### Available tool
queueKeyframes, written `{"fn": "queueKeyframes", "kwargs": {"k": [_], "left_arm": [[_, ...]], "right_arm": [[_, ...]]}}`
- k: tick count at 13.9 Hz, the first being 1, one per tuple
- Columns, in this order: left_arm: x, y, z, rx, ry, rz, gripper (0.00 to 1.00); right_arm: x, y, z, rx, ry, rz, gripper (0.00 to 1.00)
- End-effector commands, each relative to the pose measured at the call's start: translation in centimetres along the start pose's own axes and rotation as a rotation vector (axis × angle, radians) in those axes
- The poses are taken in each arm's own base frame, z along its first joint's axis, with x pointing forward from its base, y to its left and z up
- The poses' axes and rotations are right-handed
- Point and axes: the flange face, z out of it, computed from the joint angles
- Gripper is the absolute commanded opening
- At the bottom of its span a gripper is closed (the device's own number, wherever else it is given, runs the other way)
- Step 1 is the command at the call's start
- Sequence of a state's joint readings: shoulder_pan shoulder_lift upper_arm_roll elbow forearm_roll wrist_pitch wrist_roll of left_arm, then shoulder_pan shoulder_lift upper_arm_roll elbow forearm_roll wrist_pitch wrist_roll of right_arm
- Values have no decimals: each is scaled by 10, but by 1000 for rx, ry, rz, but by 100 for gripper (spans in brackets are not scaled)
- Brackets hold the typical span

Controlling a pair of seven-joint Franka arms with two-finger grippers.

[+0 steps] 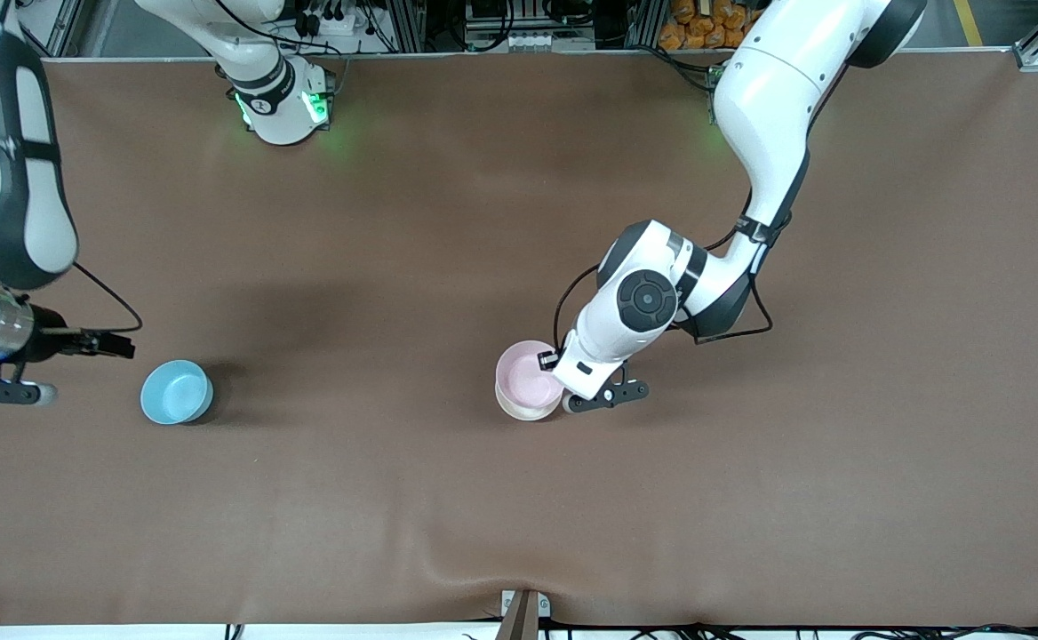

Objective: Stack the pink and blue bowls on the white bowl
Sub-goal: 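Carry the pink bowl onto the white bowl while the right gripper reaches, then lower the pink bowl into the white bowl while the right gripper grasps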

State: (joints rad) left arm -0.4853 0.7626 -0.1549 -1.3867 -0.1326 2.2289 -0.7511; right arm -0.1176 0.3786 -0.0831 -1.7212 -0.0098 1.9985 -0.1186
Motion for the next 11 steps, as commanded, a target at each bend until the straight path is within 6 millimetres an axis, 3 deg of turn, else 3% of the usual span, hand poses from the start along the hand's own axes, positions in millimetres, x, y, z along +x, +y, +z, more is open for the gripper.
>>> {"fn": "queueKeyframes", "kwargs": {"k": [1, 6, 11], "left_arm": [[6, 1, 2, -7, 11, -10, 0], [13, 0, 11, -31, 36, -8, 0], [12, 2, 17, -41, 41, -9, 0]], "right_arm": [[16, 17, 47, -20, 12, -5, 100], [17, 22, 117, -25, 54, -3, 100], [17, 27, 134, -19, 61, -5, 100]]}}
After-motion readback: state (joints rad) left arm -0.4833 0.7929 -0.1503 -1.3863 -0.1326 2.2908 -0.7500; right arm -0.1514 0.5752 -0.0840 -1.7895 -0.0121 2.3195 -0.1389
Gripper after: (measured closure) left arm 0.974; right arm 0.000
